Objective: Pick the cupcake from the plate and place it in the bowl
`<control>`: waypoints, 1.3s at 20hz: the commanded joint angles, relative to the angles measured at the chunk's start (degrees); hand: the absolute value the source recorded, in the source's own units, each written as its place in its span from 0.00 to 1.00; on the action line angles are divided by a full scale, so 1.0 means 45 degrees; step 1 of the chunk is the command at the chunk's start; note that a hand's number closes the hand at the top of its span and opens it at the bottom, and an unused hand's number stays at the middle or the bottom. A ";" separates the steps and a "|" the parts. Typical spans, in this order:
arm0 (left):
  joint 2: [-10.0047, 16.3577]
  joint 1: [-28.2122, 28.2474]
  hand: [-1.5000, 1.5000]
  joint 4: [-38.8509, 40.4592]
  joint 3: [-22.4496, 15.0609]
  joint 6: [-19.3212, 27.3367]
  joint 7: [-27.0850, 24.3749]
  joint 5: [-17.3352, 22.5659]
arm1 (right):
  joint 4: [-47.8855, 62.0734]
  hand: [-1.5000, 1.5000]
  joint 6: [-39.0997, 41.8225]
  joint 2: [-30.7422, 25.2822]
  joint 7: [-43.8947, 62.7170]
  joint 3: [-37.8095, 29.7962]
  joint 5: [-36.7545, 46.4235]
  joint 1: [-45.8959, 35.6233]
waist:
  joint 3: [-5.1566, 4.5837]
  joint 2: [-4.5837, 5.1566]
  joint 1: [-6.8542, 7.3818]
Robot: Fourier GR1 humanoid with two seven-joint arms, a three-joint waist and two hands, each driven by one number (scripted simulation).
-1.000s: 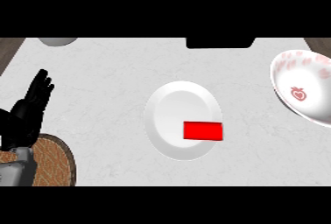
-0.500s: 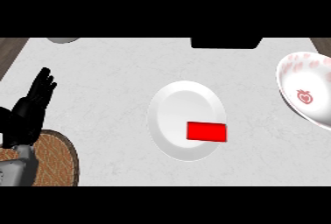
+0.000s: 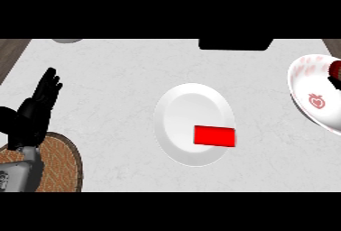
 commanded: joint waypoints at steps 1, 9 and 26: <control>-0.0236 -0.0162 0.50 0.0102 -0.0300 -0.0011 -0.0195 -0.0136 | 0.1029 1.00 -0.0671 -0.1001 0.0871 0.1587 0.2642 -0.0180 | -0.0025 0.0181 0.0325; 0.0084 -0.0075 0.50 -0.0390 0.0080 -0.0268 -0.0059 0.0114 | 0.6299 0.00 0.0627 -0.0864 -0.1965 0.1319 0.2539 -0.1677 | 0.0038 0.0154 0.0459; -0.0226 -0.0040 0.50 -0.0278 -0.0081 0.0000 -0.0138 -0.0203 | 1.0026 0.00 0.6531 -0.3237 -0.1194 -0.3955 -0.2918 -0.2850 | 0.0082 0.0264 0.0346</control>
